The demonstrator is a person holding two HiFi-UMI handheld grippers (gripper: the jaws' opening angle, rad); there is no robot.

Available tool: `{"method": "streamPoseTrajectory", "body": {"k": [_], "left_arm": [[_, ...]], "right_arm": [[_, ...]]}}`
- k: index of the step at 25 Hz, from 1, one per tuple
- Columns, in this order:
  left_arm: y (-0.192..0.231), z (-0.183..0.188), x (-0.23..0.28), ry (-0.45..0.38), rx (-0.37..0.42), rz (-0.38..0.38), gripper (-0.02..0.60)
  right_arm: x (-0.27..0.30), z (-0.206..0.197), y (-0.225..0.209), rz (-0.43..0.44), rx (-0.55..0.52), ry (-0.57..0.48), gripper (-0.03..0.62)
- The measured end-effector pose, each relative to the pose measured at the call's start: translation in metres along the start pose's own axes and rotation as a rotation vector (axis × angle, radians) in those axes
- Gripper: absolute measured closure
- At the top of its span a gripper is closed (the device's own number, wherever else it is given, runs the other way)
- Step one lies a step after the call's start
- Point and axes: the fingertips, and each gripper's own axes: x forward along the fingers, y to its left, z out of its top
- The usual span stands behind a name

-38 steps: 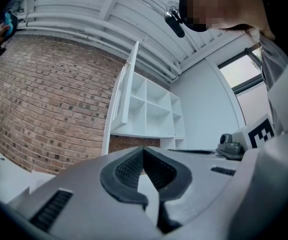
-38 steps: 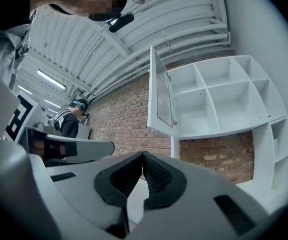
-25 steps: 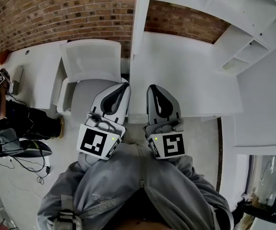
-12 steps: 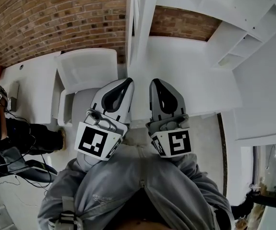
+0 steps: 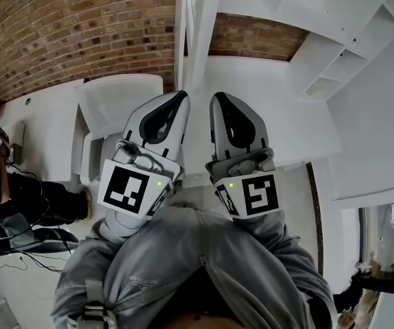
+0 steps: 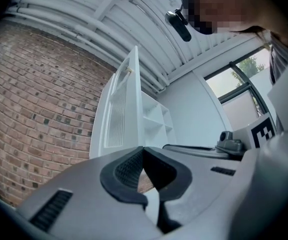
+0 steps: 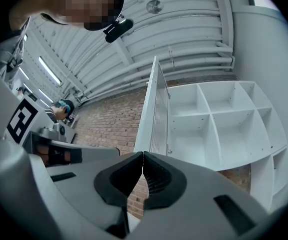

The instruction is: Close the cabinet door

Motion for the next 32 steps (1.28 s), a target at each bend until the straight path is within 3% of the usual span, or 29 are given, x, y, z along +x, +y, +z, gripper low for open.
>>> {"method": "streamPoseTrajectory", "body": {"k": [16, 32], "left_arm": [[0.010, 0.059, 0.017, -0.069, 0.091, 0.011, 0.575], [0.001, 0.089, 0.026, -0.136, 0.163, -0.018, 0.575]], "right_arm": [[0.028, 0.050, -0.003, 0.069, -0.057, -0.060, 0.566], [0.037, 0.097, -0.008, 0.108, -0.063, -0.138, 0.563]]}}
